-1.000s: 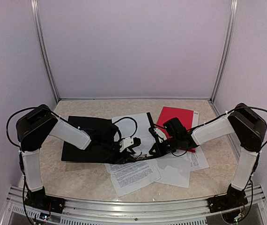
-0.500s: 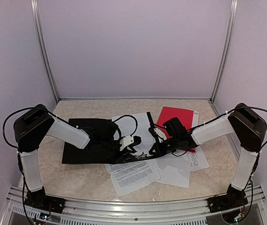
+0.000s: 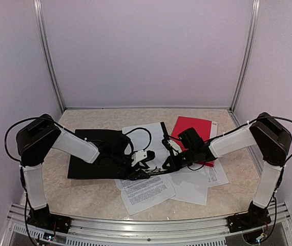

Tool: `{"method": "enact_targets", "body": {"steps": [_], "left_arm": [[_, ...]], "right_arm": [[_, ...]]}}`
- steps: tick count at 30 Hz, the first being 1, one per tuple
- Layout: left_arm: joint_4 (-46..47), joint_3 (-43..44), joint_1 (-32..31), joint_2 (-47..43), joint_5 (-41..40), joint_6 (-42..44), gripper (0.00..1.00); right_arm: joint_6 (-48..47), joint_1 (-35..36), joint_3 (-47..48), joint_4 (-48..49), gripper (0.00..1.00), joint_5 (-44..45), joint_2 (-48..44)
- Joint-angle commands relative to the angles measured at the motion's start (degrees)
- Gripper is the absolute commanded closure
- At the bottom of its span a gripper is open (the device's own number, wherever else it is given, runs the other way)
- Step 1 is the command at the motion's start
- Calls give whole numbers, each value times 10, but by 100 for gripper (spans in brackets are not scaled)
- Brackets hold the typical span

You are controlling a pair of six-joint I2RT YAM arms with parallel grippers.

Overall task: Put the files into the folder
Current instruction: Clamp the file and folder with some files.

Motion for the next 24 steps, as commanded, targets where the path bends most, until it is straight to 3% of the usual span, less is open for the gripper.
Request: {"method": "enact_targets", "body": {"steps": [1,16,24], "left_arm": [[10,-1,2,1,-2,-3,50],[19,-17,1,-31,-8,-12,50],[23,-31,4,-45,-15,-13,47]], "right_arm": [[-3,-2,10,-12,93,-14,-13],[2,4,17,-36,85,-9,-87],[5,35,19,-62,70,11,-122]]}}
